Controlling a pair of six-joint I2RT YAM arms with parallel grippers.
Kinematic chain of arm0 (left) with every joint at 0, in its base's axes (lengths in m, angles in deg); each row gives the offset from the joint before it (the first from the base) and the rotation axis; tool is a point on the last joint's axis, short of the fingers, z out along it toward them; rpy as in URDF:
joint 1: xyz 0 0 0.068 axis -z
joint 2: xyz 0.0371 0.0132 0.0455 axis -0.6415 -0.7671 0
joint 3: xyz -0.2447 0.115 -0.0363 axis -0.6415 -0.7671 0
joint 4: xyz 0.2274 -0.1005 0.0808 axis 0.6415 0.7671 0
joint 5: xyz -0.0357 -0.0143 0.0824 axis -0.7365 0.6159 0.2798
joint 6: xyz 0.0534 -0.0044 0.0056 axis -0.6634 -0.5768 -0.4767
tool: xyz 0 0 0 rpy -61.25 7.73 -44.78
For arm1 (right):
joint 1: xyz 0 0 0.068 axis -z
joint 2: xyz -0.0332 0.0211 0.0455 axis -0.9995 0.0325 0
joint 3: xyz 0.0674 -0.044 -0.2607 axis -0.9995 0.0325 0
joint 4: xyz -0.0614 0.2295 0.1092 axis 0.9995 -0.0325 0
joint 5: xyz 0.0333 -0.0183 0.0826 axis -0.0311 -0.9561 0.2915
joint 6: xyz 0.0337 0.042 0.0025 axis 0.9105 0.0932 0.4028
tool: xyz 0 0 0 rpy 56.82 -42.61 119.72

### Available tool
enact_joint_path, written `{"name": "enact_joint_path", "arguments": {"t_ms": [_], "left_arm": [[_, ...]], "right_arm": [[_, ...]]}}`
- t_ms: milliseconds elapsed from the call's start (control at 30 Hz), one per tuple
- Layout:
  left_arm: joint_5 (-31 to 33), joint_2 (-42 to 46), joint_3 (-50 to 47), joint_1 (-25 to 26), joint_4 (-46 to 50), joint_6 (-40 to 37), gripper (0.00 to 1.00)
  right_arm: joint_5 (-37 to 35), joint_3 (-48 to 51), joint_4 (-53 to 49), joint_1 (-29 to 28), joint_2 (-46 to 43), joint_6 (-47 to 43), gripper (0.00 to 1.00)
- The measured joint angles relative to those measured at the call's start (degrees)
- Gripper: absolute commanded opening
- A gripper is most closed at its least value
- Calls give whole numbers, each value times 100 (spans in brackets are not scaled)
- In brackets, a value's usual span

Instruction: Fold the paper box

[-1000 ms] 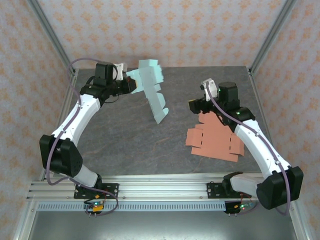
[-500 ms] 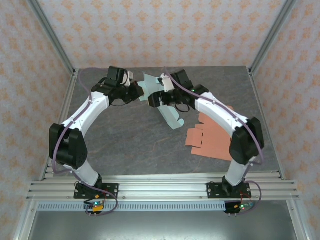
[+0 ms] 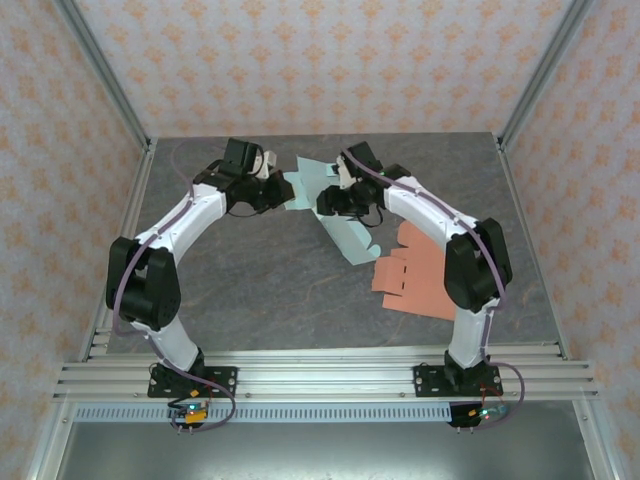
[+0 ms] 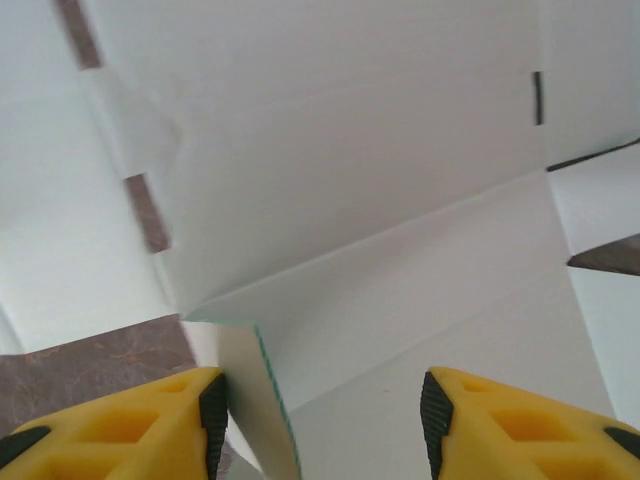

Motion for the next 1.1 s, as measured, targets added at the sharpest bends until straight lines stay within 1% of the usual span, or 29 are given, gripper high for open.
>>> {"name": "enact_joint_path", "arguments": {"t_ms": [67, 133, 233, 333, 433, 567, 700, 767, 900, 1067, 1100], "left_arm": [[-63, -87, -105, 11, -142, -162, 0], [-103, -219, -205, 11, -297, -328, 0], [-142, -352, -428, 63, -557, -737, 0], [-131, -348, -730, 212, -870, -1399, 0], [-50, -295, -1108, 459, -1322, -2098, 0], [74, -70, -1635, 678, -1961, -2736, 0], [387, -35, -1757, 678, -2516, -3003, 1], [555, -28, -1829, 667, -2874, -3034, 1], [957, 13, -2122, 669, -3440, -3086, 1], [1222, 103, -2481, 667, -4009, -3314, 0], [1272, 155, -2586, 667, -4122, -3366, 0]], "right_arm": [[-2, 103, 0, 44, 0, 26, 52], [-2, 199, 0, 44, 2, 66, 53], [44, 367, 37, 52, 2, 225, 59], [98, 516, 120, 142, -39, 608, 67], [31, 520, 144, 367, -240, 1381, 74], [-197, 409, 203, 772, -636, 3182, 74], [-205, 411, 643, 824, -737, 5001, 74], [-208, 396, 737, 776, -682, 5565, 74], [-221, 7, 758, 719, -278, 6251, 74], [-221, -671, 758, 719, 350, 6596, 72], [-219, -772, 752, 719, 452, 6645, 70]]}}
